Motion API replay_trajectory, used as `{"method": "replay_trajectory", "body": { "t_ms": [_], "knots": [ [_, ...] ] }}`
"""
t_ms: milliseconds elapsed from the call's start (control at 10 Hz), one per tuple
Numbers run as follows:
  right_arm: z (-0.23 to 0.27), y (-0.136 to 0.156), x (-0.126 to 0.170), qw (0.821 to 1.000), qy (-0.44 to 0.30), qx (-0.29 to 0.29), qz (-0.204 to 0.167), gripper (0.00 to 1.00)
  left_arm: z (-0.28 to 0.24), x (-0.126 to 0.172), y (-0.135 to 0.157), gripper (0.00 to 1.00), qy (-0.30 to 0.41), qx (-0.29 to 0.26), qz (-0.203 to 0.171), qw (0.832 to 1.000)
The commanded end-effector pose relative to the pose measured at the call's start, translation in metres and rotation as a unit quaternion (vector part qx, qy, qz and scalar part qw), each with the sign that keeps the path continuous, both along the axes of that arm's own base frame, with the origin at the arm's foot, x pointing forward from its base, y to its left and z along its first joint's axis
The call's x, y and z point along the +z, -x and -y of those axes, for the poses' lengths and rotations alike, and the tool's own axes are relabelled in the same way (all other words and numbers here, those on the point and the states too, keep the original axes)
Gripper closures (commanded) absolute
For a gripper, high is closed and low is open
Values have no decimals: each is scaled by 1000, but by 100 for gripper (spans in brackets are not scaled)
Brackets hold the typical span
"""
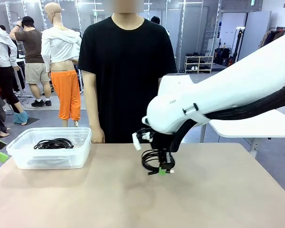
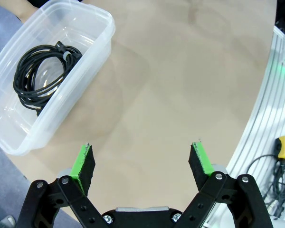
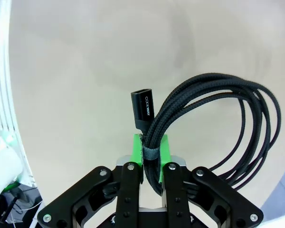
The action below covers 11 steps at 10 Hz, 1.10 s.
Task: Organize and store the cables.
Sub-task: Place the USB Extension Cable into the Organizing box.
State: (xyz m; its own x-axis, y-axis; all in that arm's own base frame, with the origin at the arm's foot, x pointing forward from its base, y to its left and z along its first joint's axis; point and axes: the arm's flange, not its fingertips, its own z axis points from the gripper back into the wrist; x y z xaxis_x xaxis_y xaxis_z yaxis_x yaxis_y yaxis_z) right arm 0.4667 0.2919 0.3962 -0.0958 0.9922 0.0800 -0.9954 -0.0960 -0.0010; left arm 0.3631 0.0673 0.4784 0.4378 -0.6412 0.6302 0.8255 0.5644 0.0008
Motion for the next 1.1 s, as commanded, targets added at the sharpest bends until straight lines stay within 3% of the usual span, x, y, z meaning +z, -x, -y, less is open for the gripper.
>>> {"method": "replay_trajectory", "body": {
  "t_ms": [0,500,900,1000],
  "knots": [
    [-19,3,-11,999,-48,3,24,99,1,1,0,0,7,5,-4,1000],
    [-74,9,-66,998,-59,-8,-37,99,1,1,0,0,7,5,-4,1000],
    [-91,15,-81,997,-54,-27,-57,99,1,1,0,0,7,5,-4,1000],
    [-93,18,-82,997,-51,-27,-59,58,1,1,0,0,7,5,-4,1000]
  ]
}}
